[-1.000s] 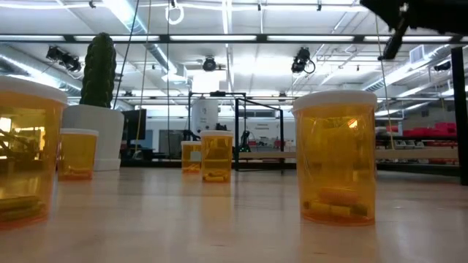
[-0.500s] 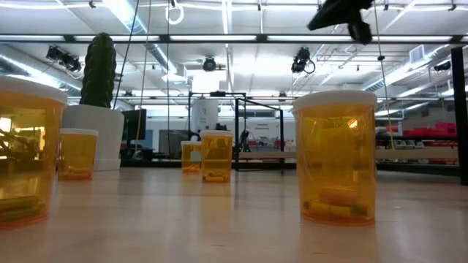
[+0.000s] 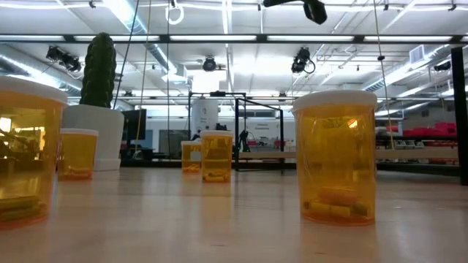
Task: Pick and place medicine bottles onto shelf by color
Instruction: Put the orange pill bottle to the right on the shelf
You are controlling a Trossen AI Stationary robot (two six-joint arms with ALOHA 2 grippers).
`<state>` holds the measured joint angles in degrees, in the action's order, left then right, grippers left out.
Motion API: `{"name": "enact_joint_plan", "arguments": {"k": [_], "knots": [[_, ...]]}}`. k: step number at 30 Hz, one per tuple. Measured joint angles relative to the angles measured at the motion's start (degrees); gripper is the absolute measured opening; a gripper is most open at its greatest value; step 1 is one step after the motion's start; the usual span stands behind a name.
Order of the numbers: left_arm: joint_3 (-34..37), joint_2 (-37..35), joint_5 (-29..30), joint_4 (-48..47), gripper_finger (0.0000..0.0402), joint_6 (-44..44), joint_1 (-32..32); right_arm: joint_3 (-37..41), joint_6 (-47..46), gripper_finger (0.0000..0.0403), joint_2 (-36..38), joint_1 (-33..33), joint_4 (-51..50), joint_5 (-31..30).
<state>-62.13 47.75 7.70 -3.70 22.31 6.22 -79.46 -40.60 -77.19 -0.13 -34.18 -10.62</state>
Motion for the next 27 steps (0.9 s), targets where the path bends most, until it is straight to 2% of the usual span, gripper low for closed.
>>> {"name": "enact_joint_plan", "arguments": {"k": [4, 7, 14, 21, 27], "knots": [[0.0, 0.0, 0.0, 0.1, 0.0029, -0.4, 0.0, 0.1, 0.0, 0.0013, -1.6, 0.0, -6.0, 3.9], [0.0, 0.6, 1.5, 0.1, 0.0035, -3.1, 0.0, 0.1, -0.1, 0.0038, -3.3, 0.2, -10.5, 8.9], [0.0, 1.7, 7.5, -2.9, 0.0059, -4.1, 0.0, 0.2, -1.0, 0.0149, -8.1, 3.9, -13.2, 10.7], [0.0, 1.9, 8.2, -7.1, 0.008, -2.7, 0.0, 0.2, -4.3, 0.026, -14.9, 8.0, -17.7, 9.9], [0.0, 1.9, 8.2, -8.5, 0.0101, -1.9, 0.2, 0.2, -9.1, 0.0324, -18.9, 9.8, -20.8, 10.1]]}}
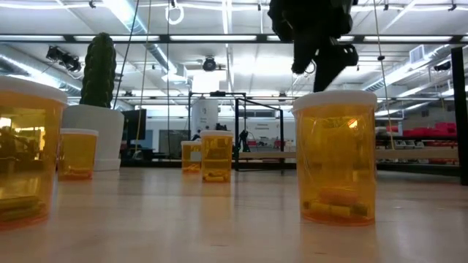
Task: Pick and place medicine bottles onto shelf by color
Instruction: Put the orange pill bottle to the right on the shelf
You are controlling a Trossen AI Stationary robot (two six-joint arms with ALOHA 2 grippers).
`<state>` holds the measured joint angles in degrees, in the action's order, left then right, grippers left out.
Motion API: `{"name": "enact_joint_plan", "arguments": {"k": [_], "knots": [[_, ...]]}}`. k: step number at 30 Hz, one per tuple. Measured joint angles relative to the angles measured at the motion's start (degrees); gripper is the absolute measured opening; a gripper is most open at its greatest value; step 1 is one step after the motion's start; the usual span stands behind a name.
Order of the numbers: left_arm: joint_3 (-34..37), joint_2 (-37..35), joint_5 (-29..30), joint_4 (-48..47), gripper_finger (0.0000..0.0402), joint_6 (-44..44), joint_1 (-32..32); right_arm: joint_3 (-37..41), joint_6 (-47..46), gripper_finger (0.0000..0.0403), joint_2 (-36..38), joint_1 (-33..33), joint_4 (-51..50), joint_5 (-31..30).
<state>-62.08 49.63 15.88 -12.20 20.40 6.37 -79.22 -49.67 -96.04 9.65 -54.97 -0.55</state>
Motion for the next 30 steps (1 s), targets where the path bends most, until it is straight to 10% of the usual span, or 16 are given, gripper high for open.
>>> {"name": "enact_joint_plan", "arguments": {"k": [30], "knots": [[0.0, 0.3, 0.0, -5.3, 0.0165, 4.5, 0.0, 0.0, -6.3, 0.0349, -3.6, 1.6, -1.3, -3.2]]}}
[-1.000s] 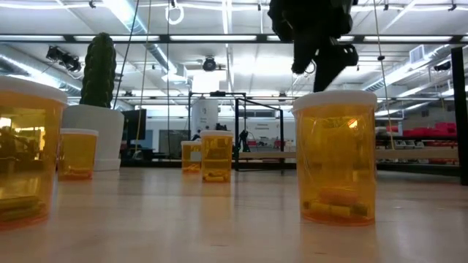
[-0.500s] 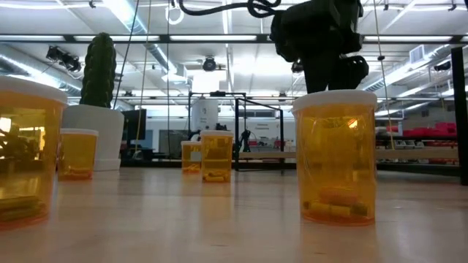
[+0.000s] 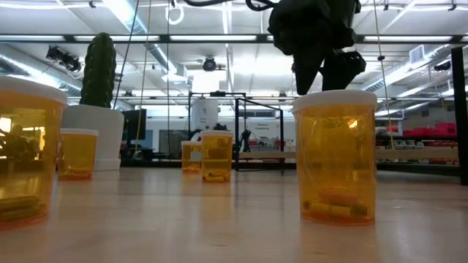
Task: Pick and place medicine bottles onto shelf by color
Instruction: Put the orange pill bottle to the right on the shelf
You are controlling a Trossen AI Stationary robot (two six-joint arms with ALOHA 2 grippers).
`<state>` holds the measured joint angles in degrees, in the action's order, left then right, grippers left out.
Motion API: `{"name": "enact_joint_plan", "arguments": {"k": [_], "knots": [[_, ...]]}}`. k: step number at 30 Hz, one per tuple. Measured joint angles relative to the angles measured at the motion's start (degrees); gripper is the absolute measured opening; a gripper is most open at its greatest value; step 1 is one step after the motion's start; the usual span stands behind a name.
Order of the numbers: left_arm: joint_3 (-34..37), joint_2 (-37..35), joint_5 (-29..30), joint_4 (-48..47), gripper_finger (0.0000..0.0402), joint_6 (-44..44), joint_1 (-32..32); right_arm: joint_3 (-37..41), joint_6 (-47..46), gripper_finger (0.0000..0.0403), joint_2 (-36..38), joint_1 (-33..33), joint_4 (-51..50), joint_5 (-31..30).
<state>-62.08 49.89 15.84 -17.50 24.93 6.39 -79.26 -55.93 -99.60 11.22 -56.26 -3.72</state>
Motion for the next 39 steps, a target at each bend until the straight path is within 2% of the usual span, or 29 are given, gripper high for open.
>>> {"name": "enact_joint_plan", "arguments": {"k": [11, 31, 39], "knots": [[0.0, 0.0, 0.0, 0.0, 0.0167, 0.0, 0.0, 0.1, -5.7, 0.0349, -1.1, -0.2, -5.7, 0.8], [0.0, 0.0, 0.0, 0.0, 0.0167, 0.0, 0.0, 0.0, -8.3, 0.0349, -1.1, 0.6, -2.0, -0.5], [0.0, 0.0, 0.0, 0.0, 0.0167, 0.0, 0.0, 0.0, -13.0, 0.0349, -1.1, 1.1, -2.0, -0.6]]}}
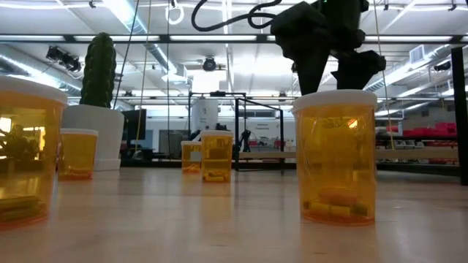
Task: Pick and place medicine bottles onto shelf by color
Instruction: Put the orange pill bottle to the right on the shelf
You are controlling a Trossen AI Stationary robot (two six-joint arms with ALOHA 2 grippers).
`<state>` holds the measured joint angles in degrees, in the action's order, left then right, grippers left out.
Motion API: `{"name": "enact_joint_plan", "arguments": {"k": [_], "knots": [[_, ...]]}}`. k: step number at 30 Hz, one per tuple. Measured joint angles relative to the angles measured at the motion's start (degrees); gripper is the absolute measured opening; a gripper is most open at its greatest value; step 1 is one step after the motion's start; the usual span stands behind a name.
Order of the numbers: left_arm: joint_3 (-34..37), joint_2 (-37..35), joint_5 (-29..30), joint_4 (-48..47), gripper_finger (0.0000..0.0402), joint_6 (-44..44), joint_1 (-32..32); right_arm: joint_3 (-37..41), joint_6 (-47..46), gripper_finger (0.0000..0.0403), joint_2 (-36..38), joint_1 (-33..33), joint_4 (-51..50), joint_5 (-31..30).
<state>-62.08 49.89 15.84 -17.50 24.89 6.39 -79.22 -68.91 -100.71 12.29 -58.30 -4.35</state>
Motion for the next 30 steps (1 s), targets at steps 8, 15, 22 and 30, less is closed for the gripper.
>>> {"name": "enact_joint_plan", "arguments": {"k": [8, 15, 22, 30], "knots": [[0.0, 0.0, 0.0, 0.0, 0.0167, 0.0, 0.0, 0.0, 4.2, 0.0349, 0.0, 2.4, 2.4, -3.0], [0.0, 0.0, 0.0, 0.0, 0.0167, 0.0, 0.0, 0.0, 9.9, 0.0349, 0.0, 2.9, 2.4, -5.3], [0.0, 0.0, 0.0, 0.0, 0.0167, 0.0, 0.0, 0.8, 13.4, 0.0349, 0.0, 2.9, 3.4, -6.6], [0.0, 0.0, 0.0, -0.4, 0.0167, 0.0, 0.0, 6.8, 10.7, 0.0349, 0.0, 2.8, 5.6, -4.0]]}}
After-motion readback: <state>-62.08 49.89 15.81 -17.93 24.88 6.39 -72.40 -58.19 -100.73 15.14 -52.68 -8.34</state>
